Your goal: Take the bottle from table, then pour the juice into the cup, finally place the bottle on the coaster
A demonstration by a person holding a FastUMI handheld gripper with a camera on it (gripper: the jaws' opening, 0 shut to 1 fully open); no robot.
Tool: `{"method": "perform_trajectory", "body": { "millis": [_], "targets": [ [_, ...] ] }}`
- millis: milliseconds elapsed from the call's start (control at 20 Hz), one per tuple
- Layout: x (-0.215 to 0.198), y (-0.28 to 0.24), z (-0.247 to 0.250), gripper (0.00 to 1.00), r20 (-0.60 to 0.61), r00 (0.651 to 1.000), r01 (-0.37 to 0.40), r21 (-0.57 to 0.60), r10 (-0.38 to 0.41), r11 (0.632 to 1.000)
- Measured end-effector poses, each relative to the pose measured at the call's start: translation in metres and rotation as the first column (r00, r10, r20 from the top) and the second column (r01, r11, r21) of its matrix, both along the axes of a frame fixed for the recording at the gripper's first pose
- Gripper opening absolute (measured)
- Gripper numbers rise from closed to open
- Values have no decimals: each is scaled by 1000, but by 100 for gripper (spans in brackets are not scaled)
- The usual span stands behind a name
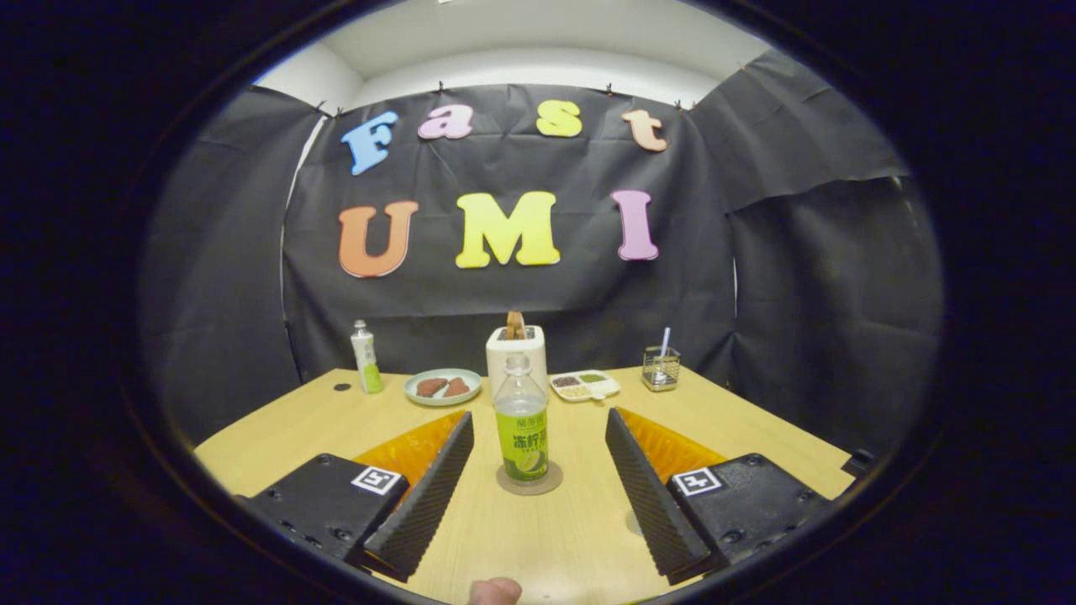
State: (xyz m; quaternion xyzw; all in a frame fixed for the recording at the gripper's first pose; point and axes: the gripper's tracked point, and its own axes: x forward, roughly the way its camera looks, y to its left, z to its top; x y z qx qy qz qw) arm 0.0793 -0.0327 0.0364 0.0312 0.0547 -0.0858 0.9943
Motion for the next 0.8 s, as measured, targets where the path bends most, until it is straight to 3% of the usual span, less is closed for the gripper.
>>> {"method": "perform_trajectory", "body": {
  "millis": [450,800],
  "targets": [
    [-83,4,28,100,118,993,-23,-27,26,999],
    [-113,15,34,100,167,984,-62,-12,63,998]
  ]
}}
